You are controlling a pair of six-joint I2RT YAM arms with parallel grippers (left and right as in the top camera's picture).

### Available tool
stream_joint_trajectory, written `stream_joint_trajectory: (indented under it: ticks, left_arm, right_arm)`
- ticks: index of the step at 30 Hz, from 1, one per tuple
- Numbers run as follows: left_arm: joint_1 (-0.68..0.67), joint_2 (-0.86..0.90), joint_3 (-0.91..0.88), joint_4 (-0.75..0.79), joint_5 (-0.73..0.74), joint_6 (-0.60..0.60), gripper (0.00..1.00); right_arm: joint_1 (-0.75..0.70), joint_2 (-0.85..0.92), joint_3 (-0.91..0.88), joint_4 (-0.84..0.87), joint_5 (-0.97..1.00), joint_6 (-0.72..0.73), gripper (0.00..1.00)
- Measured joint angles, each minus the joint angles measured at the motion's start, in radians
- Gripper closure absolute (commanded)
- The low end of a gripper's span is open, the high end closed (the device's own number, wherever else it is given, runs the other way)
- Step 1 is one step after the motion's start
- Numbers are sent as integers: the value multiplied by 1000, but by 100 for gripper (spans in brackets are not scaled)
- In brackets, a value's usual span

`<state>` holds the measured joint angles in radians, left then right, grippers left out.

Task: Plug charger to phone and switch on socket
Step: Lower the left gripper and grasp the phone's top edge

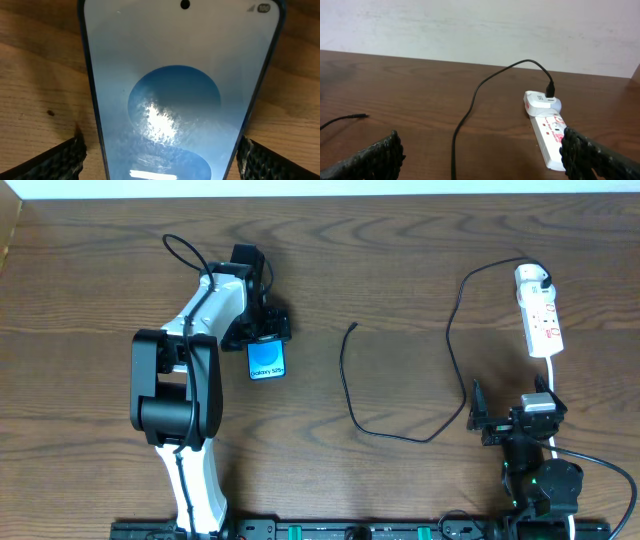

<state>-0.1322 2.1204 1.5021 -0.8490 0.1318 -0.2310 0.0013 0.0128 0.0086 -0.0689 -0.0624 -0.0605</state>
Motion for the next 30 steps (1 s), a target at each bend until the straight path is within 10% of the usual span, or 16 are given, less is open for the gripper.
stream_joint_trajectory:
  ticks: [30]
  left_arm:
    - [-65, -26, -58, 107, -93, -81, 2]
  right_arm:
    - [0, 0, 0, 0, 0, 0, 1]
